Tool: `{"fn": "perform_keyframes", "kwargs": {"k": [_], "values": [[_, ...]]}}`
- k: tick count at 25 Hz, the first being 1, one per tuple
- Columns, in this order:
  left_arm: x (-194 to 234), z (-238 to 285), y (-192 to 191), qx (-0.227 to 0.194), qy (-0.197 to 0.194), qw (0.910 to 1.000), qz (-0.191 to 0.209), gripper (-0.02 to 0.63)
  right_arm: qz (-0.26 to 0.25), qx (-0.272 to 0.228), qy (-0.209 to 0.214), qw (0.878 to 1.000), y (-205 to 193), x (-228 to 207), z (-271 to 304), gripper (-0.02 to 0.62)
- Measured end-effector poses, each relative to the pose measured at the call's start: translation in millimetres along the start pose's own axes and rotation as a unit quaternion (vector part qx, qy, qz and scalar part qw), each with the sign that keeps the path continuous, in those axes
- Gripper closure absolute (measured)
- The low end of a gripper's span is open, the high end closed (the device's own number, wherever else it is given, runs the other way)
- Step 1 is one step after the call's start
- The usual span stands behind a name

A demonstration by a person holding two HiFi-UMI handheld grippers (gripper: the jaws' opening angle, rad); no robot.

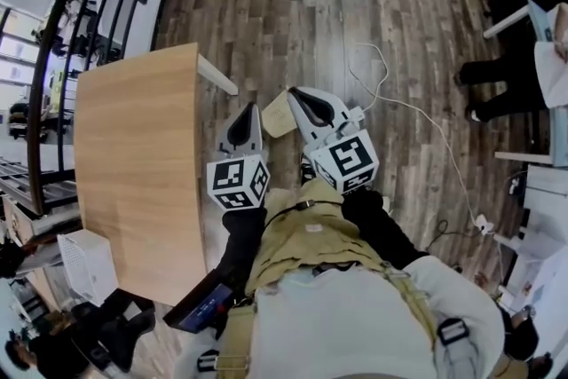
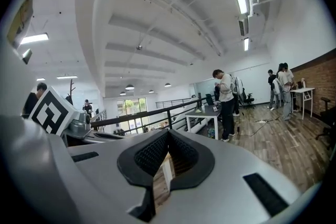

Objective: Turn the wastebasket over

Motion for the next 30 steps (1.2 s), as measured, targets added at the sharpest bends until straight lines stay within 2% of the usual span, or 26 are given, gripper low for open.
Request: {"fn": "perform_keyframes", "kwargs": {"k": [5, 11, 18, 24, 27, 30], "values": [[24, 27, -11, 0.029, 0.009, 0.9995, -0.012, 0.605, 0.017, 0.033, 0.009, 0.999, -22, -15, 31, 0.574], [67, 53, -52, 0.083, 0.013, 0.9958, -0.038, 0.605, 0.034, 0.105, 0.002, 0.994, -69, -26, 62, 0.574], [113, 90, -127, 0.155, -0.011, 0.9864, -0.053, 0.604, 0.064, 0.180, -0.021, 0.981, -149, -45, 96, 0.574], [119, 108, -215, 0.231, -0.053, 0.9707, -0.040, 0.604, 0.088, 0.240, -0.010, 0.967, -232, -47, 118, 0.574], [119, 126, -254, 0.250, -0.077, 0.9644, -0.038, 0.604, 0.094, 0.261, 0.002, 0.961, -275, -50, 134, 0.574], [127, 153, -290, 0.260, -0.077, 0.9619, -0.039, 0.604, 0.099, 0.282, 0.008, 0.954, -324, -58, 151, 0.574]]}}
Point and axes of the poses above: the fingertips, and each gripper's own axes: z forward along the fingers, x to its left, y out of its top, the point moved 3 cm from there along -z, backward along the fingers, and after that the axes turned 5 degrees about x, right-handed, at the moved point
